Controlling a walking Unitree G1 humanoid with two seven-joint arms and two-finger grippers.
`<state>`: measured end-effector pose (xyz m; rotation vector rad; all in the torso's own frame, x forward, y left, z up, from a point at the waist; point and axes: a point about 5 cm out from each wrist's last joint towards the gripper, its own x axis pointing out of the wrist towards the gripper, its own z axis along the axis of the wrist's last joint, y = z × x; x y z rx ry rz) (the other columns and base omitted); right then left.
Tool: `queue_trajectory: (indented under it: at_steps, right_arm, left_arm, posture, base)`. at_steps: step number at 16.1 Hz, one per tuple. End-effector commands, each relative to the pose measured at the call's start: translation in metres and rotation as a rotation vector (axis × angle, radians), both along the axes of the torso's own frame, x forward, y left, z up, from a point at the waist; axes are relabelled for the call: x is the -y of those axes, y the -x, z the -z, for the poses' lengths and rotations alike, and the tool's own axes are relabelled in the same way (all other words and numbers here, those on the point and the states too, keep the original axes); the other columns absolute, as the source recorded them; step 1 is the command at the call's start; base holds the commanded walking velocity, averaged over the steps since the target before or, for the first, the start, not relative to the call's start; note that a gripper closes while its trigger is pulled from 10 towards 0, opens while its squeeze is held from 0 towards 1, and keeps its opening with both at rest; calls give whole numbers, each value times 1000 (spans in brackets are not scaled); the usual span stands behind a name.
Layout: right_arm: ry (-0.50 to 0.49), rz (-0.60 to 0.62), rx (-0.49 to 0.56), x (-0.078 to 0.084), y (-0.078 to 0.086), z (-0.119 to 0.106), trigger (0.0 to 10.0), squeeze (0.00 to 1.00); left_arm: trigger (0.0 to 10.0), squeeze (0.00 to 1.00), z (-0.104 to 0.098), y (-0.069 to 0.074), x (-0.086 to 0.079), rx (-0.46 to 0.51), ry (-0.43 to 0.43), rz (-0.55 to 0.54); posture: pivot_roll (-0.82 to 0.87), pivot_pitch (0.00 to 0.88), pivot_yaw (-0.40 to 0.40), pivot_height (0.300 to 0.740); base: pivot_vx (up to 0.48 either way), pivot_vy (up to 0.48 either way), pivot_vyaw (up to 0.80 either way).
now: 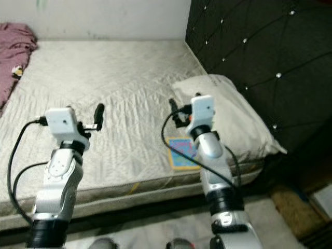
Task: Clean up the room
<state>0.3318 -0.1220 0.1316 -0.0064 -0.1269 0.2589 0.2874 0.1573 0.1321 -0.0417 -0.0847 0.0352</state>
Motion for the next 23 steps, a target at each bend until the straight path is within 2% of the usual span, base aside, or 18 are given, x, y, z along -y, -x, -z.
queue_trajectory:
  at_steps: [1,10,16,18,23]
  right_arm:
    - [-2,-6,23,-3,-2,-6,10000,0]
    - [11,-15,9,-2,-1,-2,10000,0]
    - [12,-24,20,-4,-1,-4,10000,0]
    - [11,-24,21,-4,-1,-4,10000,0]
    - [21,-27,28,-5,-2,-6,10000,0]
  left_arm:
    - [10000,0,-2,-1,-1,2,8,-3]
    - [10000,0,0,1,1,-6,23,-6]
    - [10000,0,1,3,-2,1,28,-4]
    - [10000,0,0,3,-2,8,8,-9]
    - [10000,0,-4,4,1,41,29,30]
  posture:
    - [-15,0,-51,740]
    - [-8,0,-73,740]
    - [-20,0,-57,740]
    - [-23,0,-51,740]
    - [-26,0,-53,740]
  base:
    - [0,476,0]
    - [0,477,0]
    - [0,477,0]
    - [0,120,0]
    - [0,0,0]
